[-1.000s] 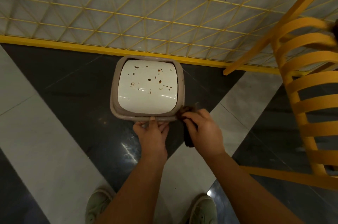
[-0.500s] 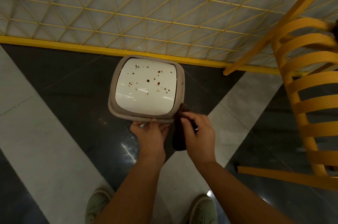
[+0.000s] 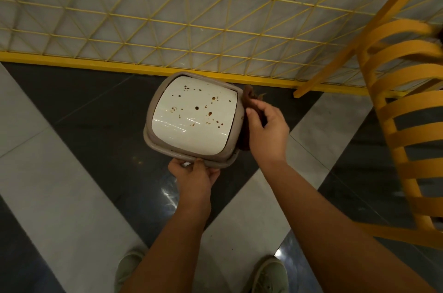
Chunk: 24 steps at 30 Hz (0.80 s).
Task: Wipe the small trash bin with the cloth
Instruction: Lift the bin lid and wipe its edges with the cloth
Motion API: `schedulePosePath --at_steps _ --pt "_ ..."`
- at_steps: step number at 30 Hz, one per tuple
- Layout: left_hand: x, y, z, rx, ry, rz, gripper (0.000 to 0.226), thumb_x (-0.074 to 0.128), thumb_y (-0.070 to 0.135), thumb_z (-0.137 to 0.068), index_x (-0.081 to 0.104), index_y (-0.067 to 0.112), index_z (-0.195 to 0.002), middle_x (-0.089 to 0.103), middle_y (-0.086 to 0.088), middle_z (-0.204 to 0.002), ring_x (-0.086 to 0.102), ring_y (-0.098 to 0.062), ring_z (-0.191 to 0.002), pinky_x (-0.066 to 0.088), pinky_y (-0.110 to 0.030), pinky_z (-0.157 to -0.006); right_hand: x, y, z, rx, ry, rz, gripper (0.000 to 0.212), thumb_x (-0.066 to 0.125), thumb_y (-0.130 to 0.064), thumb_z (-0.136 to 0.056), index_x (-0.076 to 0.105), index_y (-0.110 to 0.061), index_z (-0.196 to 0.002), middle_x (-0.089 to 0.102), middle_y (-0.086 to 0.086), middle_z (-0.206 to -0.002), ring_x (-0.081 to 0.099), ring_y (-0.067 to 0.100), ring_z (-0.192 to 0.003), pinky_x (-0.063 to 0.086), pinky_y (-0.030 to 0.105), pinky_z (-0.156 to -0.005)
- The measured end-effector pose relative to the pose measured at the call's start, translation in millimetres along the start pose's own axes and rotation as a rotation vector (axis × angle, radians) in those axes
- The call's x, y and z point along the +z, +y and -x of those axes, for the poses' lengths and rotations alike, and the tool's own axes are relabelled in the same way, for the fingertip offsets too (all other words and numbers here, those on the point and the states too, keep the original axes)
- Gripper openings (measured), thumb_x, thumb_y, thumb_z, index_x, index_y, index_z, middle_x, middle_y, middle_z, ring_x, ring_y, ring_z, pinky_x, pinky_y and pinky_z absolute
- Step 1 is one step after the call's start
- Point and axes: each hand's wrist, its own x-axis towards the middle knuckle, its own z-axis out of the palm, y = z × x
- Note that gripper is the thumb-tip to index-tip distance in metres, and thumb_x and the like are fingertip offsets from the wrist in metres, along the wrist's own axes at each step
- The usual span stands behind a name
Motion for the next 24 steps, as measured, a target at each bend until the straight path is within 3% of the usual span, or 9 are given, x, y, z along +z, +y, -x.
schedulePosePath --at_steps 3,7,11,16,21,24 --pt "0.6 0.9 0.7 0.001 -0.004 -0.006 0.040 0.047 0.002 -0.096 0.032 0.031 -0.118 0.053 -0.013 -0.131 0.064 -0.029 -0.105 0.055 -0.040 -0.085 8.1 10.2 5.4 0.206 0.002 -0.079 0.021 0.054 -0.024 -0.093 0.062 -0.027 -0.113 0.062 -0.013 -0.104 0.057 0.001 -0.095 0.052 0.035 -0.091" --pt "1.4 -1.3 1.7 0.028 -0.022 0.025 0.042 0.047 0.000 -0.095 0.033 0.030 -0.121 0.053 -0.012 -0.130 0.065 -0.028 -0.105 0.057 -0.039 -0.082 4.3 13.9 40.5 0.195 -0.022 -0.110 0.016 0.055 -0.024 -0.093 0.060 -0.030 -0.107 0.063 -0.015 -0.101 0.059 0.001 -0.095 0.053 0.033 -0.088" --pt "0.8 -3.2 2.2 0.053 -0.017 -0.015 0.046 0.050 0.002 -0.093 0.032 0.031 -0.124 0.051 -0.010 -0.133 0.058 -0.028 -0.113 0.051 -0.047 -0.096 -3.1 14.8 85.0 0.024 -0.070 -0.127 0.020 0.058 -0.020 -0.091 0.059 -0.036 -0.102 0.063 -0.014 -0.103 0.058 -0.001 -0.099 0.051 0.024 -0.089" --pt "0.9 -0.9 2.2 0.011 -0.035 0.044 0.048 0.048 -0.001 -0.094 0.033 0.033 -0.124 0.049 -0.010 -0.135 0.060 -0.029 -0.112 0.055 -0.044 -0.089 -12.5 -14.6 46.6 -0.227 -0.033 -0.127 0.023 0.059 -0.013 -0.090 0.061 -0.030 -0.105 0.058 -0.013 -0.107 0.056 0.001 -0.103 0.049 0.021 -0.089" --pt "1.8 -2.3 2.0 0.012 -0.010 0.004 0.043 0.045 0.001 -0.096 0.031 0.031 -0.123 0.050 -0.012 -0.134 0.062 -0.029 -0.109 0.055 -0.035 -0.081 6.3 2.5 8.4 0.139 0.026 -0.152 0.019 0.057 -0.026 -0.091 0.065 -0.031 -0.108 0.063 -0.012 -0.107 0.058 0.002 -0.100 0.052 0.036 -0.090" --pt "2.0 -3.9 2.1 0.028 -0.024 0.012 0.045 0.045 0.000 -0.095 0.031 0.028 -0.127 0.051 -0.013 -0.132 0.062 -0.030 -0.110 0.057 -0.036 -0.081 7.2 17.6 33.8 0.255 0.012 -0.169 0.019 0.057 -0.024 -0.091 0.064 -0.030 -0.108 0.064 -0.012 -0.106 0.059 0.002 -0.099 0.052 0.036 -0.091"
